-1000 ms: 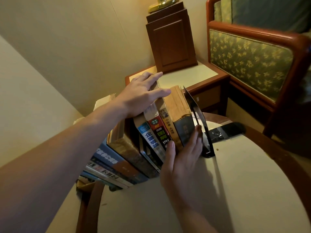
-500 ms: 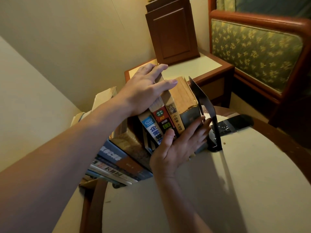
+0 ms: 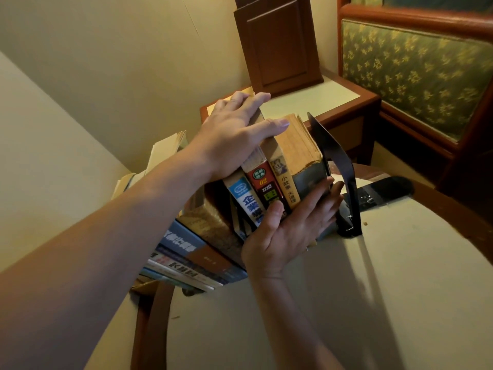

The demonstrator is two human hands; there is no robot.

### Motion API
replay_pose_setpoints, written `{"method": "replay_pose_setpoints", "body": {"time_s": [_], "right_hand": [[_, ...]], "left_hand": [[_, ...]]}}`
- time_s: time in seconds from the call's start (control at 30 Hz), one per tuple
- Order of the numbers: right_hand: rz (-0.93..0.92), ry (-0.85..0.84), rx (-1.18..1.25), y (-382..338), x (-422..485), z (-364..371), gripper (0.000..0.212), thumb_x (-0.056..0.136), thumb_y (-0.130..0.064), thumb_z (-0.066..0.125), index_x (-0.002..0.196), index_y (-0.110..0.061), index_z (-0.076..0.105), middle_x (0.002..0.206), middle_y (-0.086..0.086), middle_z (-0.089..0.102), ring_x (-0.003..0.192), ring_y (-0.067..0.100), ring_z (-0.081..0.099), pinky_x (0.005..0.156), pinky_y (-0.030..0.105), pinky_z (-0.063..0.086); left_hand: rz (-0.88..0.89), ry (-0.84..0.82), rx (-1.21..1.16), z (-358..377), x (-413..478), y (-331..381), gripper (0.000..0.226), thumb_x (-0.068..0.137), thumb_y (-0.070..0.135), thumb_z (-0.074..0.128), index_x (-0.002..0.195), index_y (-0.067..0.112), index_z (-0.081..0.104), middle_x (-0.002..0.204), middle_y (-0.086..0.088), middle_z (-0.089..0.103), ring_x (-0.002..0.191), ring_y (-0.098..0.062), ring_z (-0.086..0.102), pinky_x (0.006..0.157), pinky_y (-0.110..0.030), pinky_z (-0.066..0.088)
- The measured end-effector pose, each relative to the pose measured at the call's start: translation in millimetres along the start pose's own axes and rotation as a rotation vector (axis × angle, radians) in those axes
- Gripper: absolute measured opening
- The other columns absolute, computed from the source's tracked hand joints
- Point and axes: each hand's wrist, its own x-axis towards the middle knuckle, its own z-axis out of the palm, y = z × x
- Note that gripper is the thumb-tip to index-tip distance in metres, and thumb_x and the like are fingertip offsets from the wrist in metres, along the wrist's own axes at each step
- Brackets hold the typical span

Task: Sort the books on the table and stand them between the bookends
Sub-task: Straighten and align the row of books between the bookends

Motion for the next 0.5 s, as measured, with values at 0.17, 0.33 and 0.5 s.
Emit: {"method": "replay_pose_setpoints", "body": {"time_s": [0.17, 0.33, 0.5], "right_hand": [[-0.050, -0.125, 0.049, 11, 0, -18, 0.078, 0.099, -0.058, 0.026, 0.156, -0.005, 0.023, 0.160, 0.016, 0.024, 0.149, 0.035, 0.020, 0.113, 0.064, 0.022], [-0.159, -0.282, 0.041, 22, 17, -47, 0.071, 0.097, -0.048, 0.041, 0.153, -0.007, 0.029, 0.145, 0.005, 0.038, 0.133, 0.024, 0.041, 0.100, 0.054, 0.044], [-0.274, -0.369, -0.022, 20, 24, -59, 0.064, 0.098, -0.037, 0.044, 0.151, -0.004, 0.031, 0.143, 0.010, 0.045, 0.131, 0.018, 0.044, 0.102, 0.048, 0.042]], "left_hand": [[-0.051, -0.029, 0.014, -4, -9, 3, 0.093, 0.071, 0.085, 0.036, 0.154, 0.044, 0.028, 0.166, 0.012, 0.012, 0.153, -0.018, 0.008, 0.121, -0.053, 0.016], [-0.053, -0.017, -0.020, -1, -22, 9, 0.084, 0.077, 0.075, 0.037, 0.154, 0.044, 0.026, 0.168, 0.012, 0.002, 0.154, -0.014, -0.007, 0.123, -0.051, 0.004], [-0.069, -0.010, -0.047, -4, -33, 4, 0.080, 0.080, 0.071, 0.036, 0.154, 0.043, 0.026, 0.168, 0.012, 0.003, 0.153, -0.012, -0.005, 0.123, -0.055, 0.010]]}}
